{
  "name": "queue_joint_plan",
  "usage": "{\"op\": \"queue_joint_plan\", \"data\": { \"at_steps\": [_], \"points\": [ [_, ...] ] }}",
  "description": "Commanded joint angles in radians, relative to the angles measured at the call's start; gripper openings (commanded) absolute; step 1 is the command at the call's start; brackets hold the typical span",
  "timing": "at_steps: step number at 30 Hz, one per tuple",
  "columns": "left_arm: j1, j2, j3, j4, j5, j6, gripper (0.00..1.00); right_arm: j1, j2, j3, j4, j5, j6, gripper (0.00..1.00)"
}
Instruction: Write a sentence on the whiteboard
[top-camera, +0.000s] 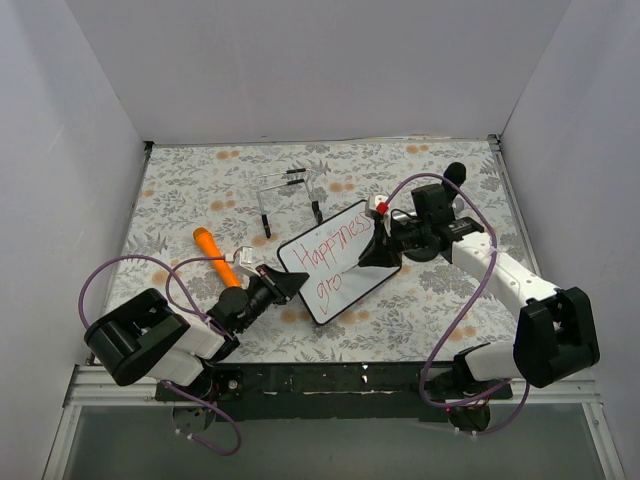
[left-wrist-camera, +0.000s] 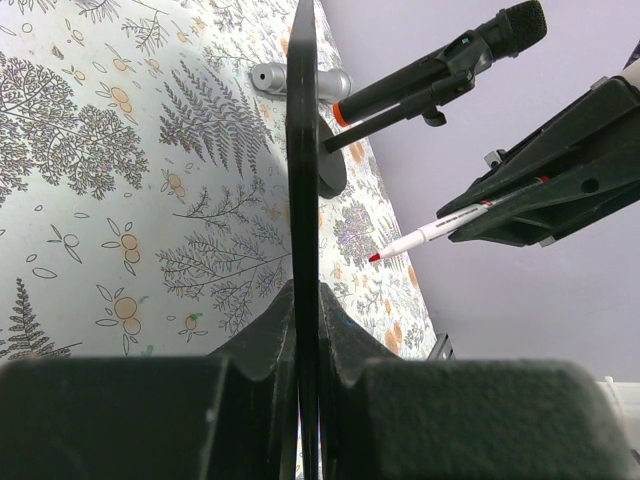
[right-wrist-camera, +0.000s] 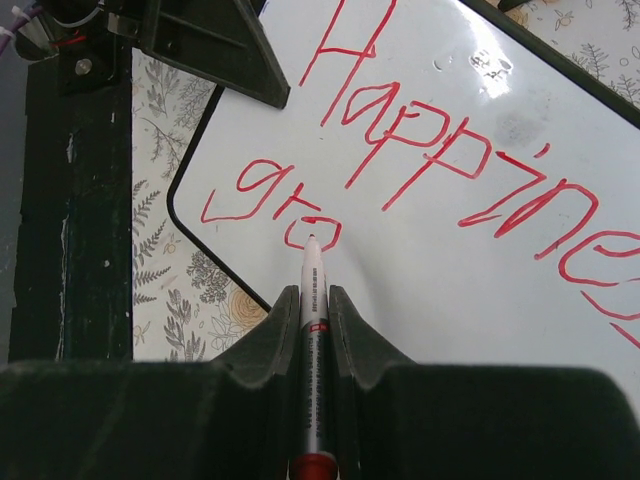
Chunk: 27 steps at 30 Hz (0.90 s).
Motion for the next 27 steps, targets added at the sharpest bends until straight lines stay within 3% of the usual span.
{"op": "queue_joint_plan", "data": {
  "at_steps": [1,27],
  "points": [
    [-0.007,-0.014,-0.016,0.215,0.01,0.02,0.0,-0.017,-0.004,-0.011,0.035,-0.014,-0.008,0.01],
    [-0.005,-0.003,-0.01,0.215,0.018,0.018,0.0,0.007,0.09,0.008,0.129,0.068,0.073,0.01]
  ]
}}
